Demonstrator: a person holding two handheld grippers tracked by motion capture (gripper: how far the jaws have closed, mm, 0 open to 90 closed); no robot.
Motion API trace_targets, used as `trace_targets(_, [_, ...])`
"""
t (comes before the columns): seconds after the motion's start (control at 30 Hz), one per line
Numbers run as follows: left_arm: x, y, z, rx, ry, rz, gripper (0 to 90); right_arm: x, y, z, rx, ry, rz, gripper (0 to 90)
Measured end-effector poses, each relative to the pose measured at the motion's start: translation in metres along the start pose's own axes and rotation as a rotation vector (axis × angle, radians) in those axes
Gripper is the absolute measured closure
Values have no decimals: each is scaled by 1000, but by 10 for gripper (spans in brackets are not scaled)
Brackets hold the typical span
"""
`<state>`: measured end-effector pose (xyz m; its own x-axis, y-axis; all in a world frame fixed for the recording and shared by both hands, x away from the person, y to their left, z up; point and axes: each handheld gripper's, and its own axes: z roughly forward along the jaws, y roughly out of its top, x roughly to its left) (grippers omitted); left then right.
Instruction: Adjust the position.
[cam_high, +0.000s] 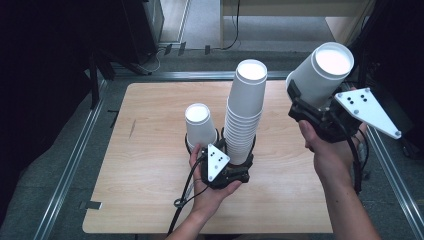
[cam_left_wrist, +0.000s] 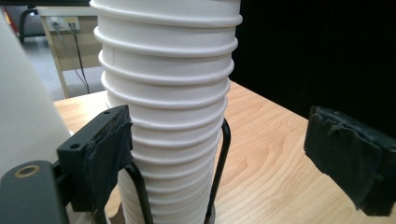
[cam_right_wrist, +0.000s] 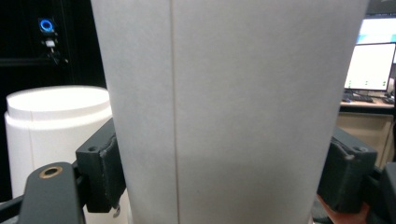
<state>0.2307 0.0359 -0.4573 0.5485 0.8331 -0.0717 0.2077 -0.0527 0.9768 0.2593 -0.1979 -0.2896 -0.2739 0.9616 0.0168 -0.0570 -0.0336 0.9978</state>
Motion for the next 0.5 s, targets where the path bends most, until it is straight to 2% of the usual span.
trace_targets(0.07, [3, -1, -4, 10, -3, -8, 20, -2, -8, -3, 6, -4, 0, 178])
trace_targets(0.13, [6, -2, -9, 12, -14, -22, 13, -4, -16, -5, 11, -11, -9, 178])
trace_targets(0.27, [12, -5, -19, 26, -22, -26, 0, -5, -32, -12, 21, -21, -25, 177])
trace_targets(0.33, [16, -8, -25, 44, -42, -28, 0, -3, -40, -16, 26, -23, -35, 176])
trace_targets(0.5, [24, -16, -39, 68, -54, -38, 0, 4, -65, -29, 53, -32, -140, 174])
